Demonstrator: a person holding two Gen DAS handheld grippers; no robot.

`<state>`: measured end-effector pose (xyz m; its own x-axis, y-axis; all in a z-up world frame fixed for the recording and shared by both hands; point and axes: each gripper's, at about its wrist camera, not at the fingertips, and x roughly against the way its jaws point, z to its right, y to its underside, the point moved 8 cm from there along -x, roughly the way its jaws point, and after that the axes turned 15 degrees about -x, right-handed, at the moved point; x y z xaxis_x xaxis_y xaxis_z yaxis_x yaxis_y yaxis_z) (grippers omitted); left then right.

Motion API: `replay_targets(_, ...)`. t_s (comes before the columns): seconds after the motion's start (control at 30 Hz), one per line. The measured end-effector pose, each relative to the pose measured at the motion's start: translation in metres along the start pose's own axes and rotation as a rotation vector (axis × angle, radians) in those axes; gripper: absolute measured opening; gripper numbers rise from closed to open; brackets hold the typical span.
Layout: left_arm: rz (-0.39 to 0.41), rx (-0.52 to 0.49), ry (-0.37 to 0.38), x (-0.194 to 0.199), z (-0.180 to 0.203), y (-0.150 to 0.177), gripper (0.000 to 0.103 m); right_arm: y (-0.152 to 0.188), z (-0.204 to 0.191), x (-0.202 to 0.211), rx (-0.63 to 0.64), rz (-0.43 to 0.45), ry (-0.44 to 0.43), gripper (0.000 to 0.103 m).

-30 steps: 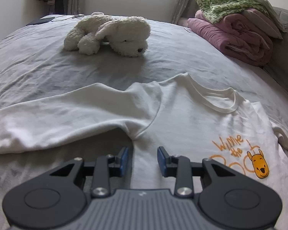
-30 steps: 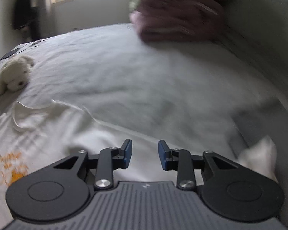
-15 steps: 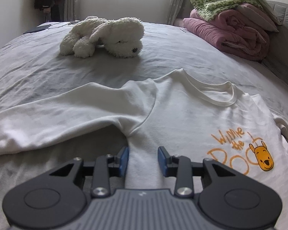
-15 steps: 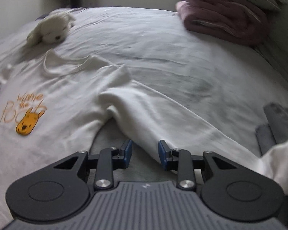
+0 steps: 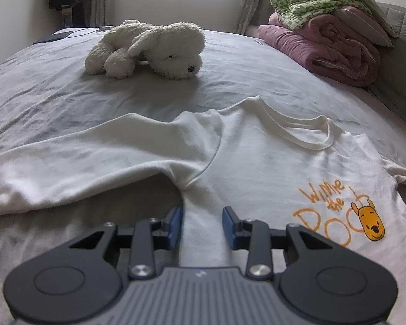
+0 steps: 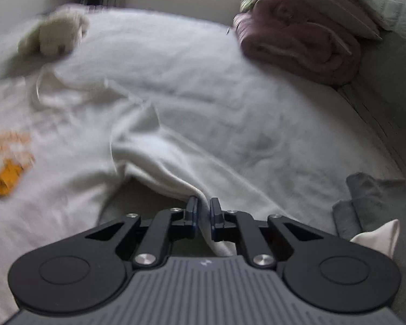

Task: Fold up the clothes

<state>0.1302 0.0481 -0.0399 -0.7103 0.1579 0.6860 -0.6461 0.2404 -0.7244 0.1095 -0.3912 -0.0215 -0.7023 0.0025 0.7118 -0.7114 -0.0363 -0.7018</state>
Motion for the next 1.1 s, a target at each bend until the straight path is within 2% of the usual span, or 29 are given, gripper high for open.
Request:
replay_targets(0.1,0.0,-0.007,-0.001,0.0,0.0,0.0,0.035,0.005,0.005,-0.006,0.029,-0.011,0.044,0.007)
replay_targets(0.2,-0.002,-0.004,0.001,0.0,0.0,0.0,0.035,0.005,0.007,-0.006,0.005,-0.018,0.041,0.008)
replay_targets(0.27,-0.002,-0.006,0.001,0.0,0.0,0.0,0.035,0.003,0.013,0.001,-0.035,-0.024,0.046,0.022)
replay_targets(0.3,-0.002,-0.007,0.0,0.0,0.0,0.0,0.035,0.005,0.017,0.004,-0.048,-0.026,0.052,0.034)
replay_targets(0.33,-0.003,-0.008,0.0,0.0,0.0,0.0,0.035,0.006,0.021,0.008,-0.059,-0.029,0.059,0.035)
replay_targets(0.43,-0.004,-0.009,-0.001,0.0,0.0,0.0,0.035,0.005,0.03,0.022,-0.128,-0.025,0.04,0.036)
replay_targets(0.47,-0.004,-0.009,-0.001,0.0,0.0,0.0,0.035,0.002,0.035,0.026,-0.145,-0.017,0.059,0.036)
replay_targets(0.57,-0.005,-0.01,-0.003,0.0,0.0,0.0,0.035,-0.006,0.057,0.042,-0.16,0.041,0.181,0.039)
replay_targets(0.63,-0.005,-0.012,-0.004,0.0,0.0,0.0,0.035,-0.018,0.078,0.061,-0.193,0.123,0.249,0.039)
replay_targets(0.7,-0.004,-0.013,-0.005,0.0,0.0,0.0,0.035,-0.027,0.099,0.08,-0.251,0.19,0.283,0.039)
replay_targets(0.77,-0.004,-0.015,-0.006,0.0,0.001,0.0,0.035,-0.028,0.116,0.091,-0.286,0.215,0.309,0.039)
replay_targets(0.97,-0.004,-0.019,-0.008,0.0,0.001,0.0,0.035,-0.017,0.125,0.081,-0.219,0.15,0.351,0.039)
replay_targets(1.1,-0.004,-0.022,-0.008,0.0,0.001,0.0,0.035,-0.009,0.126,0.068,-0.185,0.097,0.341,0.038)
